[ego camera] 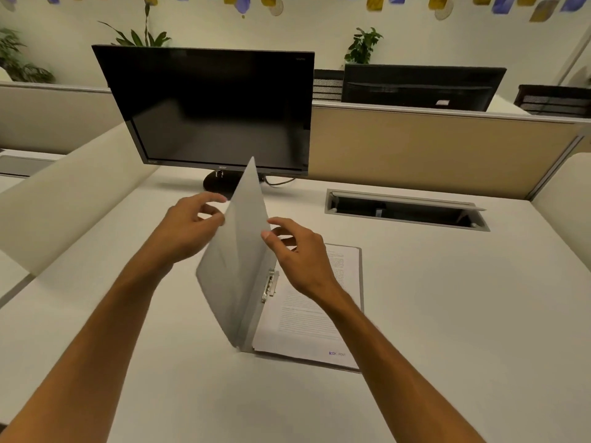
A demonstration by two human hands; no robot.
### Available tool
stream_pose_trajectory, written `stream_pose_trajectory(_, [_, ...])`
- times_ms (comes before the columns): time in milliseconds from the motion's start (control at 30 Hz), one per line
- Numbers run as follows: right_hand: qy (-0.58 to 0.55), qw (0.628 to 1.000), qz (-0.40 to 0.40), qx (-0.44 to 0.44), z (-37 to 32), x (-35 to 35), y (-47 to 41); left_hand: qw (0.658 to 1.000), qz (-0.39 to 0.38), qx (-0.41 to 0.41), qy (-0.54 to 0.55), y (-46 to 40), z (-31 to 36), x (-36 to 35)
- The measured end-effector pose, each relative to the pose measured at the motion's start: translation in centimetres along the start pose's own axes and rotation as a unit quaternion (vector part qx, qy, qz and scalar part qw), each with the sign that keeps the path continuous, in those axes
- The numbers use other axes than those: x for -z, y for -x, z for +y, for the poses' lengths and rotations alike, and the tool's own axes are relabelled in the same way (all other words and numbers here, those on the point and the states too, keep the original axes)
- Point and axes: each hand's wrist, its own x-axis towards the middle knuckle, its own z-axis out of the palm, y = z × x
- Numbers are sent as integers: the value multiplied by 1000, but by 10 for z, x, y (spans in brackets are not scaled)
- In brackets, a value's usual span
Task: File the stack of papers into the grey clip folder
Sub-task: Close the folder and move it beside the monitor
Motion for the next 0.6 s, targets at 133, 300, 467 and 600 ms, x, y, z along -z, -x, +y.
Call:
stream_pose_trajectory(133, [-24, 999, -17, -37, -10, 21, 11, 999, -32, -39, 19, 10, 19, -38])
stream_pose_trajectory(300, [-16, 997, -23, -72, 2, 45, 33, 988, -114, -70, 73, 25, 28, -89])
stream_pose_trajectory(467, [14, 989, 9, -144, 35, 75, 56, 993, -92, -27, 63, 27, 9, -136])
stream_pose_trajectory(600, [53, 981, 21, -184, 69, 89, 74, 996, -41, 25, -80, 24, -35, -160])
